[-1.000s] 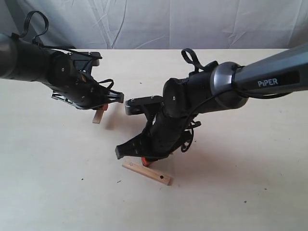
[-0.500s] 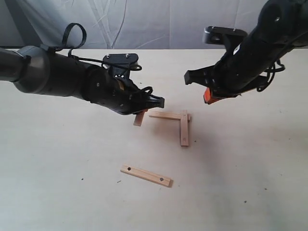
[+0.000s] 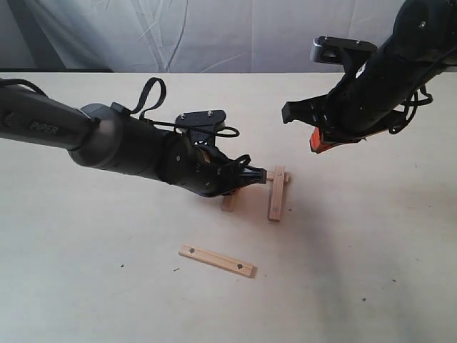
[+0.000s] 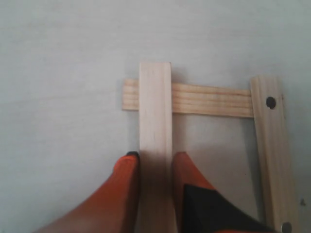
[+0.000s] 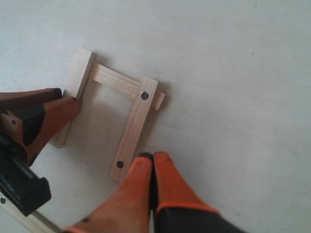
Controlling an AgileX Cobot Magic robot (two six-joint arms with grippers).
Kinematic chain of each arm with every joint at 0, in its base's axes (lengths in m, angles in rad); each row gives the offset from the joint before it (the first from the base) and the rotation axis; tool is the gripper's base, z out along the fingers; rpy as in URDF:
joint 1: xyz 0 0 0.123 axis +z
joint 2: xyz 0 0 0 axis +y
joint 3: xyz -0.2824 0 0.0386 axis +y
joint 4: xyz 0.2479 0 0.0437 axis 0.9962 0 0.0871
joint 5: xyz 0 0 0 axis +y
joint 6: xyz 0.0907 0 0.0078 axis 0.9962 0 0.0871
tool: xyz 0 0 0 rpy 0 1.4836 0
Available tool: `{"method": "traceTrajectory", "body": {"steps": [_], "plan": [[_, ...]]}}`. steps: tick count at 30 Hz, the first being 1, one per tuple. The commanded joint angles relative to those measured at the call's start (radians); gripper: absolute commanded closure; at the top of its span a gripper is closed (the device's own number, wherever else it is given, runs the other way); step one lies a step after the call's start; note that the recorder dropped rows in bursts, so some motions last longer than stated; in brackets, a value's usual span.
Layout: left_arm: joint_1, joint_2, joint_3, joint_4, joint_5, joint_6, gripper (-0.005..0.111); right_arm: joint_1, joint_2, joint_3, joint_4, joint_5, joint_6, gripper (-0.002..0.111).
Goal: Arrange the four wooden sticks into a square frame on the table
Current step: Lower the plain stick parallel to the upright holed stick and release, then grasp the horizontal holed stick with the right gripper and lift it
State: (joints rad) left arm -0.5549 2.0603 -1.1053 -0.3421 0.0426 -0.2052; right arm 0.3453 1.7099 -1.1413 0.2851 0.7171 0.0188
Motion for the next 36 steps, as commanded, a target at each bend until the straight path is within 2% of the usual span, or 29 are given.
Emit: {"method": "traceTrajectory", "body": {"steps": [1,3,4,7,8,9,13,15,18,22,26,29,34,36], "plan": [[-0.003,0.01,-0.002,0.071,0.003,0.001,0.106,-0.006,-0.007,0.0,-0.011,-0.004,-0.025,0.108],[0.004,-0.002,-0.002,0.091,0.012,0.003,0.096,-0.006,-0.007,0.0,-0.011,0.001,-0.025,0.108],[0.008,-0.016,-0.002,0.104,0.01,0.003,0.087,-0.006,-0.007,0.0,-0.011,0.003,-0.025,0.104],[0.021,-0.039,-0.002,0.142,0.01,0.003,0.068,-0.006,-0.007,0.0,-0.011,0.006,-0.033,0.088],[0.024,-0.048,-0.002,0.158,0.023,0.003,0.064,-0.006,-0.007,0.0,-0.009,0.006,-0.048,0.081],[0.028,-0.056,-0.002,0.168,0.035,0.003,0.062,-0.006,-0.007,0.0,-0.003,0.008,-0.053,0.078],[0.059,-0.123,-0.002,0.217,0.095,0.003,0.062,0.006,-0.007,0.0,0.044,0.03,-0.144,0.075],[0.098,-0.181,-0.002,0.287,0.154,0.003,0.062,0.033,-0.007,0.0,0.063,0.045,-0.204,0.075],[0.192,-0.254,-0.002,0.332,0.256,0.003,0.062,0.118,-0.007,0.0,0.068,0.053,-0.273,0.075],[0.355,-0.346,-0.002,0.332,0.409,0.003,0.062,0.273,0.03,0.0,0.06,0.058,-0.316,0.075],[0.463,-0.43,-0.002,0.342,0.52,0.003,0.062,0.385,0.119,-0.013,0.035,0.056,-0.344,0.075],[0.497,-0.501,0.0,0.356,0.566,0.008,0.062,0.454,0.185,-0.049,-0.053,0.076,-0.344,0.074],[0.502,-0.617,0.0,0.377,0.591,0.008,0.062,0.515,0.271,-0.121,-0.162,0.134,-0.346,0.054],[0.502,-0.642,0.0,0.373,0.589,0.008,0.062,0.523,0.289,-0.135,-0.167,0.132,-0.368,0.053]]}}
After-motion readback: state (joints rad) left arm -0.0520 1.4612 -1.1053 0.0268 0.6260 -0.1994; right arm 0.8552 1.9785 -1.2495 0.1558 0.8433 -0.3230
